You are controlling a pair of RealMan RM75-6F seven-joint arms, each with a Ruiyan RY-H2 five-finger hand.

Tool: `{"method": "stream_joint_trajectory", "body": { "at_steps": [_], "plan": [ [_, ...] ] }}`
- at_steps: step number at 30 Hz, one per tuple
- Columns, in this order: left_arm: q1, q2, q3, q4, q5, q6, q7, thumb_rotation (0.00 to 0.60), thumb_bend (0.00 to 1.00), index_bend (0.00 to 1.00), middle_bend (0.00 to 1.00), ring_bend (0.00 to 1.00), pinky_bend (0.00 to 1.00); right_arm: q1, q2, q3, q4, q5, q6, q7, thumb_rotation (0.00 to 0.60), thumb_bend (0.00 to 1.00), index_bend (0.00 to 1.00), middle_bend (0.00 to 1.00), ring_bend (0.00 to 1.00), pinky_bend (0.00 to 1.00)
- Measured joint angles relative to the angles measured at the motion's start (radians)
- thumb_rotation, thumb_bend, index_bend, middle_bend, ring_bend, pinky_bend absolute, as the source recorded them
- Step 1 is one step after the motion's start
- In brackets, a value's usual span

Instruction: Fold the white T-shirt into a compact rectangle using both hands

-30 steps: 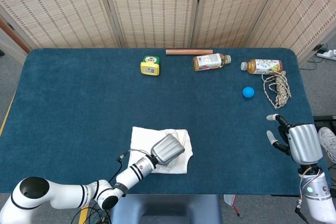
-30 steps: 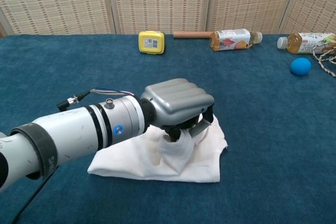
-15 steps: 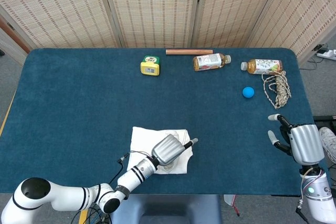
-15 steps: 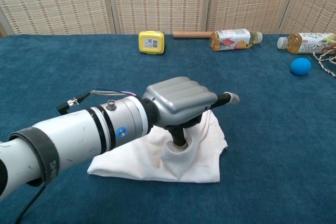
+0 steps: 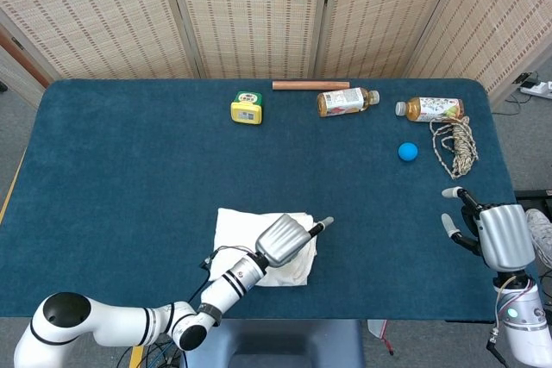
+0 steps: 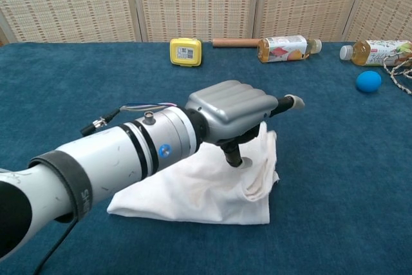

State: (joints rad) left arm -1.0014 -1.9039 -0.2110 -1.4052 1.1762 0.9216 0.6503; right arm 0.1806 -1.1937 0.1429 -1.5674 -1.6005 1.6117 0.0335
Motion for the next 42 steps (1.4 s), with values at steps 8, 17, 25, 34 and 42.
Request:
{"method": "stream_joint_trajectory", "body": {
  "at_steps": [8,17,25,34,42],
  "plan": [
    [0.014,0.023,0.005,-0.002,-0.005,0.024,-0.006,0.600,0.30,0.00,0.94,0.87,0.96,-0.001,-0.002,0.001,0.003,0.002,-0.001,0.004,0.600,0.34,0.39,0.96,0.98,1.00],
    [0.086,0.126,0.014,-0.081,0.003,0.101,-0.061,0.600,0.30,0.01,0.90,0.82,0.95,-0.001,0.018,0.005,-0.001,0.005,-0.005,0.007,0.600,0.34,0.39,0.96,0.98,1.00],
    [0.196,0.293,0.014,-0.178,-0.038,0.184,-0.125,0.600,0.30,0.10,0.66,0.60,0.78,0.001,0.088,-0.014,-0.032,0.023,-0.076,-0.006,0.600,0.36,0.40,0.74,0.72,0.87],
    [0.364,0.466,0.038,-0.232,-0.072,0.302,-0.254,0.600,0.29,0.13,0.45,0.40,0.58,-0.008,0.123,-0.046,-0.033,0.061,-0.137,-0.013,0.600,0.37,0.24,0.36,0.30,0.44],
    [0.516,0.562,0.103,-0.247,-0.023,0.424,-0.372,0.600,0.27,0.13,0.37,0.30,0.49,-0.029,0.120,-0.067,0.018,0.088,-0.156,0.014,0.600,0.39,0.15,0.23,0.17,0.33]
  ]
}}
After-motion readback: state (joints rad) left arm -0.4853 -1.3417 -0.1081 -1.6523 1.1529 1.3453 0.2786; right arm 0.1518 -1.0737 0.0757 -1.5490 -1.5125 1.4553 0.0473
